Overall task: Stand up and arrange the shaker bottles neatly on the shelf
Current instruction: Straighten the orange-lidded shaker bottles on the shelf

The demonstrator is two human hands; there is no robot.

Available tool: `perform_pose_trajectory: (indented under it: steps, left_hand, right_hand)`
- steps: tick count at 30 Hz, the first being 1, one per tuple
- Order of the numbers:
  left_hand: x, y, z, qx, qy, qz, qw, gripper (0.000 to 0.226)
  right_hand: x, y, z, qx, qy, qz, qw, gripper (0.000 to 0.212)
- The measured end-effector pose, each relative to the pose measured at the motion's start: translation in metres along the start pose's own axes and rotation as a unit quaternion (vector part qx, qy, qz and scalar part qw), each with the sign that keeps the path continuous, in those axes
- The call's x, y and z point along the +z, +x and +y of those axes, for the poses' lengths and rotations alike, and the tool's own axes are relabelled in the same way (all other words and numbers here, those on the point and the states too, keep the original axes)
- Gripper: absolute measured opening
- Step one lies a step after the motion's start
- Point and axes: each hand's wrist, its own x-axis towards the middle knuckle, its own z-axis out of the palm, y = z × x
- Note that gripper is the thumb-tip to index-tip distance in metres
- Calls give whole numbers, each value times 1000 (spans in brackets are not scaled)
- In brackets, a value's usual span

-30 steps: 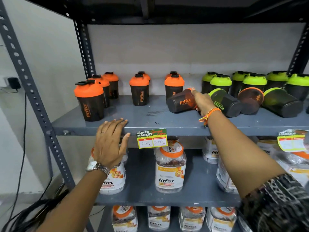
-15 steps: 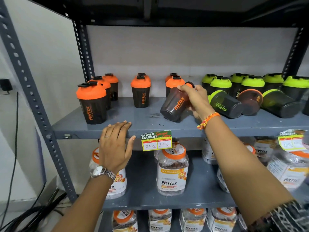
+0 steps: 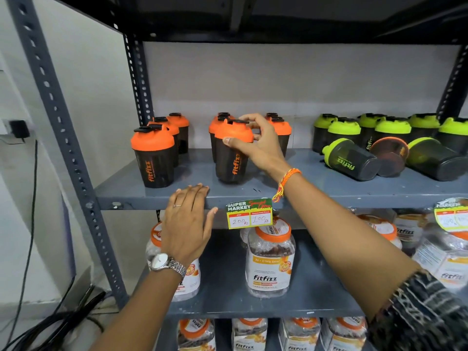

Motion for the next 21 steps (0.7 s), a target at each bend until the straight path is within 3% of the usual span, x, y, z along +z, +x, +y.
perform_pose_trajectory:
  steps: [13,21]
  left_hand:
    - [1,0,2,-4,11,8,1000,47]
    - [2,-1,1,-9,7,9,1000,49]
  right_hand:
    - [27,-10,0,-63,-70,-15,995,70]
    - [32,-14,0,-54,-62,-3,997,75]
